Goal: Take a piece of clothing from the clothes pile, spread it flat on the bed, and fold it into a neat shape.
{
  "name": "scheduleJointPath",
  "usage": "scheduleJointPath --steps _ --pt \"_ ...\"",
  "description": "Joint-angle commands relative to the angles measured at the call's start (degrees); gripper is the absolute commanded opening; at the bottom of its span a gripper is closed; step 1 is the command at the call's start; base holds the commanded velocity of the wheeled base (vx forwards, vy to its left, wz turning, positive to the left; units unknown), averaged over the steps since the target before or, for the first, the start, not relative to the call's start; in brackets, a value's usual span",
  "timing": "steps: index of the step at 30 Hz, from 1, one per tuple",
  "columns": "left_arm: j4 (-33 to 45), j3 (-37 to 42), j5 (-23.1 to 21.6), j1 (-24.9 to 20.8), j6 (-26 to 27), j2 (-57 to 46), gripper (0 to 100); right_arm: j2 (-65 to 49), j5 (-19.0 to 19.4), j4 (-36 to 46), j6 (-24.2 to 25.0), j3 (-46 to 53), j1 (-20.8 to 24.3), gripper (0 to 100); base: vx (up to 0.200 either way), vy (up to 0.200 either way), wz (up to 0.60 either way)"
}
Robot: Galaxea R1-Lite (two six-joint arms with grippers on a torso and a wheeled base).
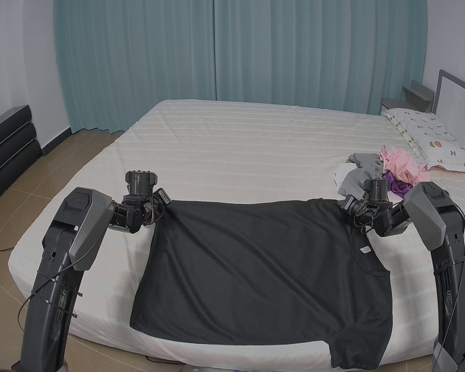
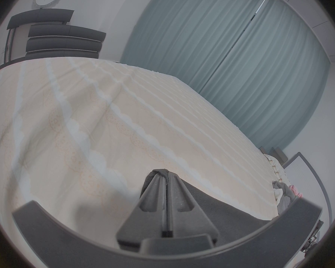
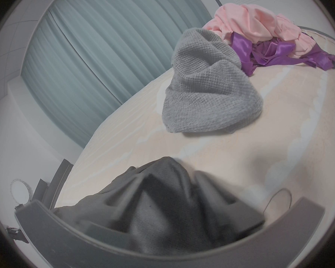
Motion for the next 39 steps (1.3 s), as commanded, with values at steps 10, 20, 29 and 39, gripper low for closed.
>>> scheduleJointPath --steps 10,20,29,39 --pt "-0.19 -1.23 0.39 0.03 -0.02 0.07 0 -1.84 -0.05 -0.71 4.68 -2.30 -2.52 0 0.000 0.000 0.00" --pt "-1.33 -2.35 0.31 0.20 0.33 0.16 0 -2.72 -0.05 -1.68 6.88 -4.94 -4.19 0 0.000 0.000 0.00" --pt "-3.88 -2.35 -0.31 -0.32 0.77 0.25 0 -1.84 -1.37 -2.73 7.05 -5.11 -3.75 0 0.000 0.000 0.00" --pt "-5.91 -2.35 -0.31 -0.32 0.95 1.56 0 -0.44 -1.55 -3.52 6.61 -4.50 -3.40 0 0.000 0.000 0.00"
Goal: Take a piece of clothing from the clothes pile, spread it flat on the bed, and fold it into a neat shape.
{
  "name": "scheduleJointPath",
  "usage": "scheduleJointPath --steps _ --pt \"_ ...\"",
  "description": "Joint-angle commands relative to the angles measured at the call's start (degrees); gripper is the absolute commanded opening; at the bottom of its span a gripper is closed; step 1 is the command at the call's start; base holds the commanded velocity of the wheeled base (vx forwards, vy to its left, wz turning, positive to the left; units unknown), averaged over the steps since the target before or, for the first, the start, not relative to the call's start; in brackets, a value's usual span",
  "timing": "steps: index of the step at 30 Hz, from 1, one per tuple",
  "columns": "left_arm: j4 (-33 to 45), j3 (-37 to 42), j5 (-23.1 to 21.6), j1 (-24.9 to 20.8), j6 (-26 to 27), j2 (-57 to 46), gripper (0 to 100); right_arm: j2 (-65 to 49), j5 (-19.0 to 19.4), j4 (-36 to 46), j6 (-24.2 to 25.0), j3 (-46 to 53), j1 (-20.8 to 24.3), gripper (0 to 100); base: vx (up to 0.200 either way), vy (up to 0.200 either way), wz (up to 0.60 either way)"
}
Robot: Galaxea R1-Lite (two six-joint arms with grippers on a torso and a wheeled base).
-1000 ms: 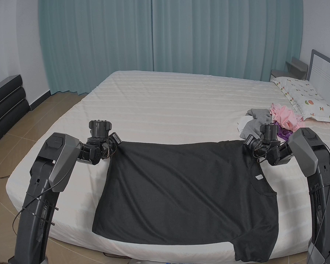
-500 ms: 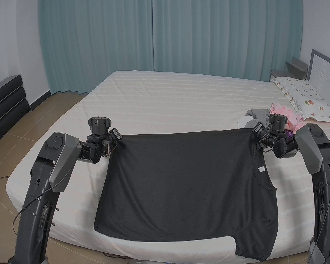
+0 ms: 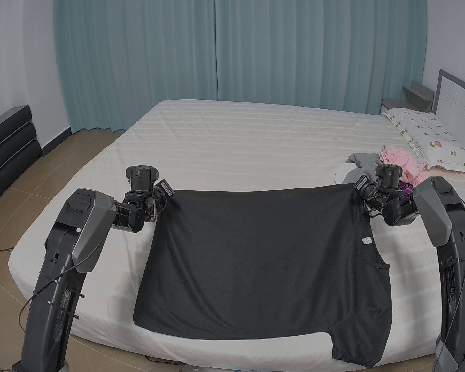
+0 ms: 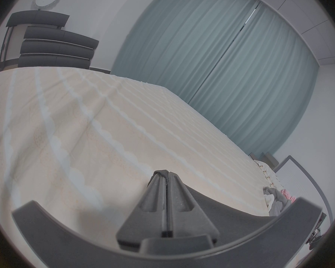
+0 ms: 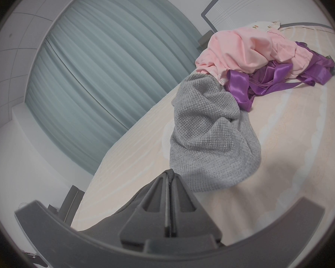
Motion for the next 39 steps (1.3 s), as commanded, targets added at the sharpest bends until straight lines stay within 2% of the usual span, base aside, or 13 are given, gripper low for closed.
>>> scheduleJointPath --steps 1,9,10,19,22,25,27,28,30,31,33,39 --pt "0.03 0.01 0.03 -0.02 0.02 0.82 0 0.92 -0.36 0.08 -0.17 0.33 0.21 0 0.000 0.000 0.00" --pt "0.47 0.01 0.03 -0.28 -0.07 1.00 0 1.54 -1.15 0.16 -0.69 1.74 0.91 0 0.000 0.000 0.00" --pt "0.47 0.01 0.03 -0.28 -0.07 1.00 100 1.54 -1.15 0.16 -0.69 1.74 0.91 100 0.000 0.000 0.00" --pt "0.56 0.17 0.74 -0.19 0.11 0.56 100 -2.24 -0.80 -0.45 -0.52 5.34 0.38 100 0.000 0.000 0.00" --pt "0.74 3.95 1.26 0.33 -0.16 -2.87 100 -8.13 0.52 -0.63 -0.34 11.76 -0.23 100 0.000 0.000 0.00" --pt "0.12 14.32 0.47 0.86 -0.68 -10.43 100 -15.25 3.77 -4.05 -0.43 22.31 -0.23 100 0.000 0.000 0.00" --pt "-0.05 15.46 0.38 0.86 -0.77 -11.13 100 -15.95 4.12 -4.49 -0.52 23.45 -0.23 100 0.000 0.000 0.00" --pt "-1.55 26.10 -1.99 1.21 -0.68 -17.72 100 -21.93 7.20 -9.68 -1.04 33.38 -0.23 100 0.000 0.000 0.00" --pt "-3.83 33.04 -3.75 1.92 -0.77 -22.38 100 -25.71 7.55 -11.70 -1.22 38.48 -0.32 100 0.000 0.000 0.00" --pt "-4.27 34.01 -4.01 2.00 -0.77 -23.08 100 -26.33 7.64 -11.79 -1.22 39.09 -0.32 100 0.000 0.000 0.00" --pt "-7.96 44.03 -5.68 1.83 -0.95 -29.32 100 -31.33 8.87 -11.79 -1.48 45.95 -0.85 100 0.000 0.000 0.00" --pt "-14.82 62.75 -5.77 -0.72 -3.58 -39.69 100 -39.60 13.09 -14.51 -3.07 61.59 -0.93 100 0.000 0.000 0.00"
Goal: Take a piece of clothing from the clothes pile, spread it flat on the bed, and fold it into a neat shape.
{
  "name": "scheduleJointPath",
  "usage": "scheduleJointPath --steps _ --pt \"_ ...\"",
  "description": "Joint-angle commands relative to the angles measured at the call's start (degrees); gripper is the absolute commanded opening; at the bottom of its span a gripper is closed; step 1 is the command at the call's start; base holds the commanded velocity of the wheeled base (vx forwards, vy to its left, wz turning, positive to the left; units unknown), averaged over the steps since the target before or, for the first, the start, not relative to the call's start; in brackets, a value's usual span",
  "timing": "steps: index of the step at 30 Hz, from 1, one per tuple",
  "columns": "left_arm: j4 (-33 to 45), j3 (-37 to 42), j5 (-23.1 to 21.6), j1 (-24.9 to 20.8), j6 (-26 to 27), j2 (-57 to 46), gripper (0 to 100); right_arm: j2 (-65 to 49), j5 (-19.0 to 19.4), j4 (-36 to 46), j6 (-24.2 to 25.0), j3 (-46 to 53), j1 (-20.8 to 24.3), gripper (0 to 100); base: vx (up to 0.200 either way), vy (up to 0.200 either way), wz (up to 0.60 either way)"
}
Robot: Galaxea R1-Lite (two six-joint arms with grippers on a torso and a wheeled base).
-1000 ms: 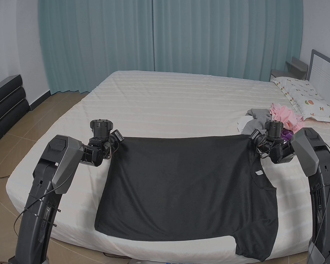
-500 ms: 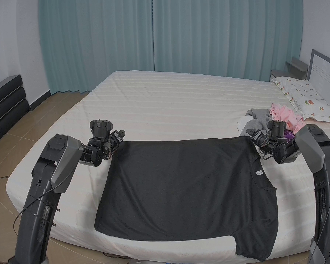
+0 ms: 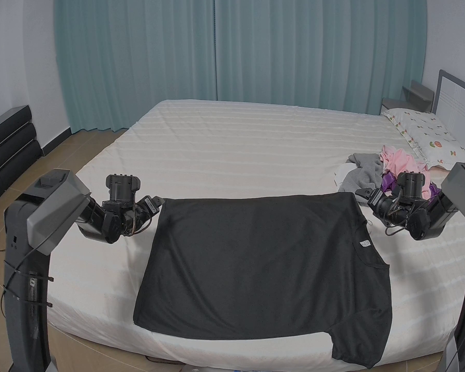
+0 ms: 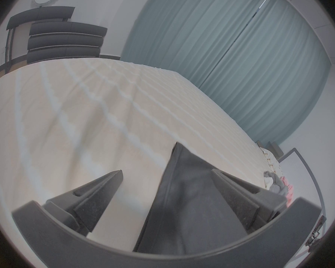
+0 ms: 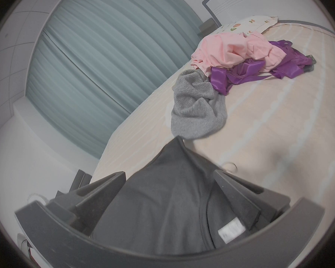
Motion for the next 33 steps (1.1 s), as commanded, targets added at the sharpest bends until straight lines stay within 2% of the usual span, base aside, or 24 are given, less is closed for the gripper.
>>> scheduleJointPath --steps 1,3,4,8,10,11,16,19,22,27,31,33 --pt "-9.36 30.94 -2.71 -2.18 -2.90 -23.31 100 -20.00 6.76 -6.05 -1.78 27.08 -0.37 100 0.000 0.000 0.00" --pt "-9.80 33.32 -2.80 -2.54 -3.25 -24.45 100 -20.88 7.20 -6.66 -1.95 29.27 -0.28 100 0.000 0.000 0.00" --pt "-11.30 38.33 -3.50 -3.24 -3.61 -26.12 100 -22.64 7.64 -8.07 -2.83 33.93 -0.19 100 0.000 0.000 0.00" --pt "-16.22 47.03 -5.08 -4.29 -4.13 -26.83 100 -24.66 8.34 -9.04 -3.36 40.26 -0.19 100 0.000 0.000 0.00" --pt "-17.54 48.78 -5.08 -4.82 -4.57 -26.92 100 -25.01 8.52 -9.04 -3.36 41.23 -0.28 100 0.000 0.000 0.00" --pt "-21.05 52.21 -5.00 -5.35 -6.77 -27.36 100 -25.71 9.31 -9.04 -3.27 43.25 -0.54 100 0.000 0.000 0.00" --pt "-27.03 58.28 -5.17 -6.23 -10.72 -28.15 100 -26.50 12.12 -9.21 -3.36 48.79 -0.54 100 -0.120 0.000 0.00" --pt "-28.70 60.74 -5.35 -6.32 -10.90 -28.06 100 -26.15 14.05 -10.62 -3.36 50.63 -0.72 100 -0.200 0.000 0.00" --pt "-29.14 61.70 -5.52 -6.40 -11.08 -27.88 100 -25.80 14.23 -11.85 -3.36 51.33 -0.90 100 0.000 0.000 0.00" --pt "-29.31 61.53 -6.05 -6.40 -15.73 -27.79 100 -26.07 14.49 -14.84 -3.27 54.23 -0.81 100 0.000 0.000 0.00" --pt "-29.31 61.44 -6.23 -6.58 -16.09 -28.15 100 -26.07 14.58 -15.45 -3.27 54.94 -0.72 100 0.000 0.000 0.00" --pt "-29.31 61.62 -6.14 -7.72 -16.26 -28.23 100 -25.71 14.58 -15.45 -3.36 55.20 -0.46 100 0.000 -0.200 0.00"
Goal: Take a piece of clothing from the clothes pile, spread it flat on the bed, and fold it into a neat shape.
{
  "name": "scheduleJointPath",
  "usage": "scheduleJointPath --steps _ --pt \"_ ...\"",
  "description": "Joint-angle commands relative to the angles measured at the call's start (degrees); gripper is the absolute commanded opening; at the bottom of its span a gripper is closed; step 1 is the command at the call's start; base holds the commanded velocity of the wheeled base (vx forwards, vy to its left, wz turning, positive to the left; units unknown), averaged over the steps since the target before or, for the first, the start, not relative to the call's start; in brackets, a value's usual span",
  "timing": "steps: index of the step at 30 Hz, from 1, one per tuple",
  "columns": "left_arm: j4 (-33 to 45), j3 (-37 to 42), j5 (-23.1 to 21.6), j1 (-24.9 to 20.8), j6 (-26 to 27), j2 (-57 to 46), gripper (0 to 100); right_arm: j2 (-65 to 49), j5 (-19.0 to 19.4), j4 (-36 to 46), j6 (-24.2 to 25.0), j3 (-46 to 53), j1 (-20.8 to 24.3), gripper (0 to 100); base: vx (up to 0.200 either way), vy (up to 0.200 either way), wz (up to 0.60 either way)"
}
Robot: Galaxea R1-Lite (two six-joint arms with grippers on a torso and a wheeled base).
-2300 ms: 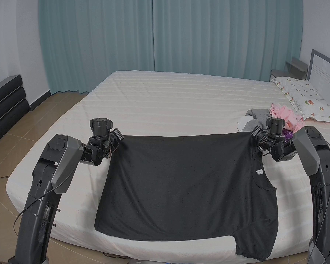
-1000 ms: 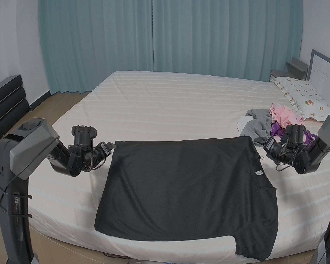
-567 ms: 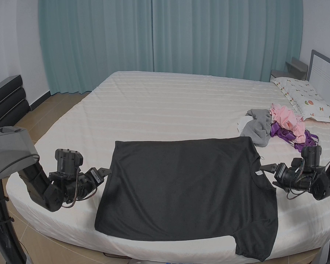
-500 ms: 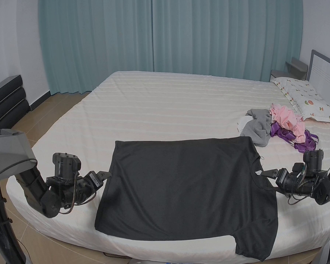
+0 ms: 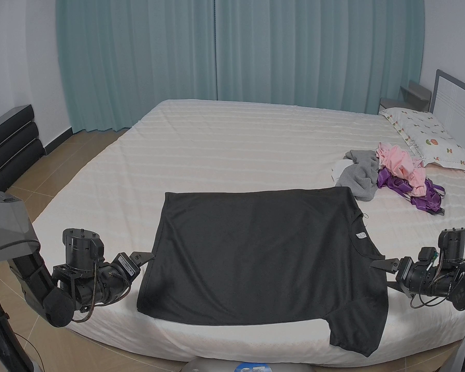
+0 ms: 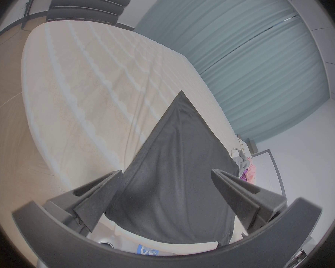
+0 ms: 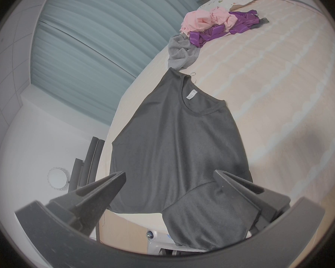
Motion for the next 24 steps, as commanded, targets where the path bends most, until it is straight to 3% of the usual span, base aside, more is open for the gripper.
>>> scheduleJointPath --steps 1,7,13,20,24 --pt "0.00 0.30 0.03 -1.64 -0.16 -0.32 100 0.34 -0.01 -0.02 -0.03 0.75 0.43 100 0.000 -0.200 0.00" --pt "-0.08 0.48 0.03 -2.00 -0.33 -0.94 100 0.52 -0.01 -0.02 -0.03 0.84 0.43 100 0.000 -0.200 0.00" --pt "-0.08 1.97 -0.59 -2.00 -2.44 -2.43 100 0.87 0.08 -0.02 0.05 0.84 0.43 100 0.000 0.000 0.00" --pt "-0.17 9.00 -9.29 -2.00 -3.23 -4.63 100 2.10 0.08 0.07 -0.03 0.92 0.51 100 0.000 0.000 0.00" --pt "-0.26 11.90 -10.25 -1.91 -2.97 -3.40 100 2.72 -0.01 -0.02 -0.21 1.28 0.87 100 0.000 0.000 0.00"
